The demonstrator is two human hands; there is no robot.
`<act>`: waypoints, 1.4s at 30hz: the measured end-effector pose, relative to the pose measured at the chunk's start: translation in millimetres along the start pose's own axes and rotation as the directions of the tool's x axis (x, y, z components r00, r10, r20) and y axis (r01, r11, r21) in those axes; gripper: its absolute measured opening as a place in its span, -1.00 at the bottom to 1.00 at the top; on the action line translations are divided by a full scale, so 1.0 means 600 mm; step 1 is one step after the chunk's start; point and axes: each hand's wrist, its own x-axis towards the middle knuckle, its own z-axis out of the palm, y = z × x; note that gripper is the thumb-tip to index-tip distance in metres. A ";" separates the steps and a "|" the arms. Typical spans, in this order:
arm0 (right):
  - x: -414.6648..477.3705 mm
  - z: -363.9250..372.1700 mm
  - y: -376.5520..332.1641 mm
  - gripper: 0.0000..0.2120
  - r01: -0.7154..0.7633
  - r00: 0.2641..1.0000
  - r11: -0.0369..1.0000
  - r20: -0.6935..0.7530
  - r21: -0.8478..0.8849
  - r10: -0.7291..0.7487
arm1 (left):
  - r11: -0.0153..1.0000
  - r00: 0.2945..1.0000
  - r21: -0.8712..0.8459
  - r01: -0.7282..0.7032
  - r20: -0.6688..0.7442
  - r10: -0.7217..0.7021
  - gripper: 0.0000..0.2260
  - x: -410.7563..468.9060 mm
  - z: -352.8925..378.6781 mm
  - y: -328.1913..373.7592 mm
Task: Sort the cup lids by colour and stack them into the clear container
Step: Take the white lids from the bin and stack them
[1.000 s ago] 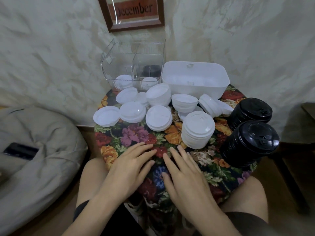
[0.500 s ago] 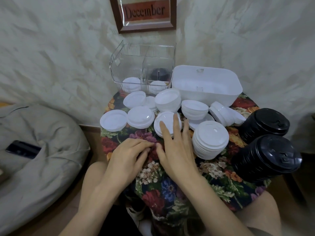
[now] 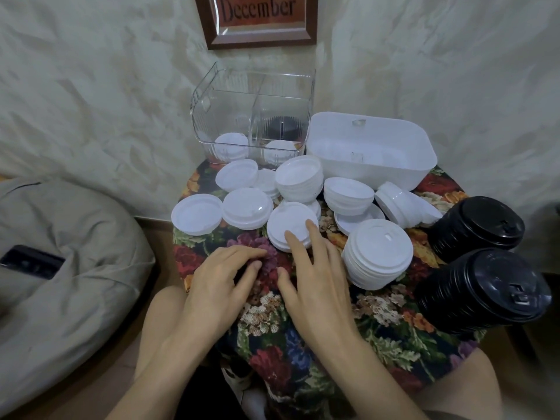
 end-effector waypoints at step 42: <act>-0.120 -0.079 0.027 -0.40 -0.160 0.977 0.873 0.203 0.461 0.072 | 0.892 0.971 -0.415 0.180 0.222 -0.093 -0.65 -0.043 -0.023 0.052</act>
